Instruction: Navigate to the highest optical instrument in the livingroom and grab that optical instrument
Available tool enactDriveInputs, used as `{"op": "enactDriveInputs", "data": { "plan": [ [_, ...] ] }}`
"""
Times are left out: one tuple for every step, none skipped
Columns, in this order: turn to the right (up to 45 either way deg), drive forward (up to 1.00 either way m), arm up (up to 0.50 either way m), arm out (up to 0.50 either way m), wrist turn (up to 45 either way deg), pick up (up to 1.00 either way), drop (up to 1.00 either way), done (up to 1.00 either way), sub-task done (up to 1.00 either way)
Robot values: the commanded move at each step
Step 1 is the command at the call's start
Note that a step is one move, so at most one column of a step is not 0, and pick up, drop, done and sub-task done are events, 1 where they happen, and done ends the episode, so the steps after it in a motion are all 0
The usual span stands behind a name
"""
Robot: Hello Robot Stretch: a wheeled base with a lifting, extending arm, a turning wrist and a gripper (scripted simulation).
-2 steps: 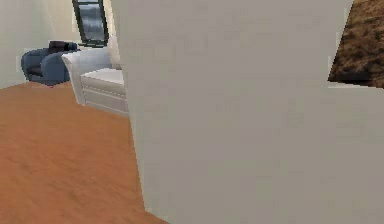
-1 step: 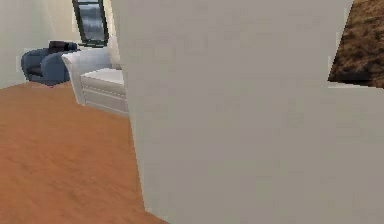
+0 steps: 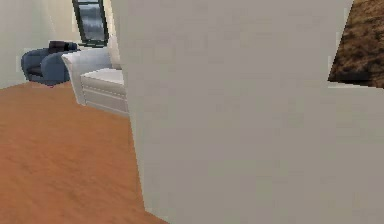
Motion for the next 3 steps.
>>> {"op": "enactDriveInputs", "data": {
  "plan": [
    [0.0, 0.00, 0.00, 0.00, 45.0, 0.00, 0.00, 0.00, 0.00],
    [0.0, 0.00, 0.00, 0.00, 45.0, 0.00, 0.00, 0.00, 0.00],
    [0.0, 0.00, 0.00, 0.00, 45.0, 0.00, 0.00, 0.00, 0.00]
  ]
}}
